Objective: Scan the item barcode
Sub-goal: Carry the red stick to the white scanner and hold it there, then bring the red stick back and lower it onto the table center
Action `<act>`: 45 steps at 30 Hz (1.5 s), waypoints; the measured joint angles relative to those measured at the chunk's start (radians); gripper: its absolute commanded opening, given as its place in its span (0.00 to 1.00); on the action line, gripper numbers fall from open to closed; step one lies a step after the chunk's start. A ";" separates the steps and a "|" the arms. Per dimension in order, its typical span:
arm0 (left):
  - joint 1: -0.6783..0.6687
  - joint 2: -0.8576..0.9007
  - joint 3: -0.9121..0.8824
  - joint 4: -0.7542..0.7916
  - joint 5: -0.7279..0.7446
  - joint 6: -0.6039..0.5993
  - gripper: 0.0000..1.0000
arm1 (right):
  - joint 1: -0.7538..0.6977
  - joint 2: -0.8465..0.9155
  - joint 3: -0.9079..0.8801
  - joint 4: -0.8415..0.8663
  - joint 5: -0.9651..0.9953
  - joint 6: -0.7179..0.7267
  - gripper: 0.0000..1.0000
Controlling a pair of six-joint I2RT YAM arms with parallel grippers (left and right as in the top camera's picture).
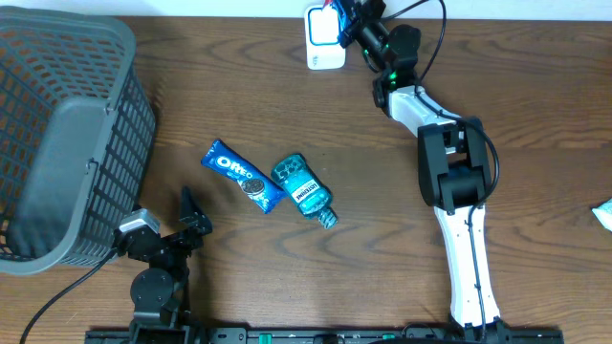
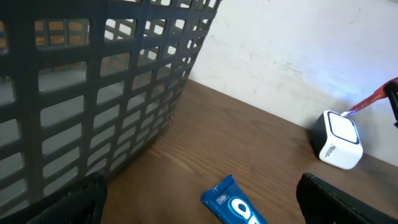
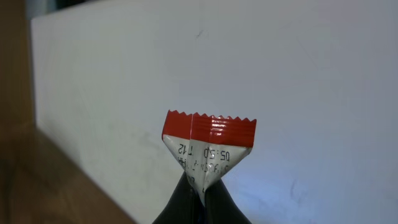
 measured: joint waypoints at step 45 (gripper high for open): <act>0.000 0.000 0.000 0.000 0.000 0.000 0.98 | -0.219 0.179 0.056 0.551 -0.515 0.551 0.01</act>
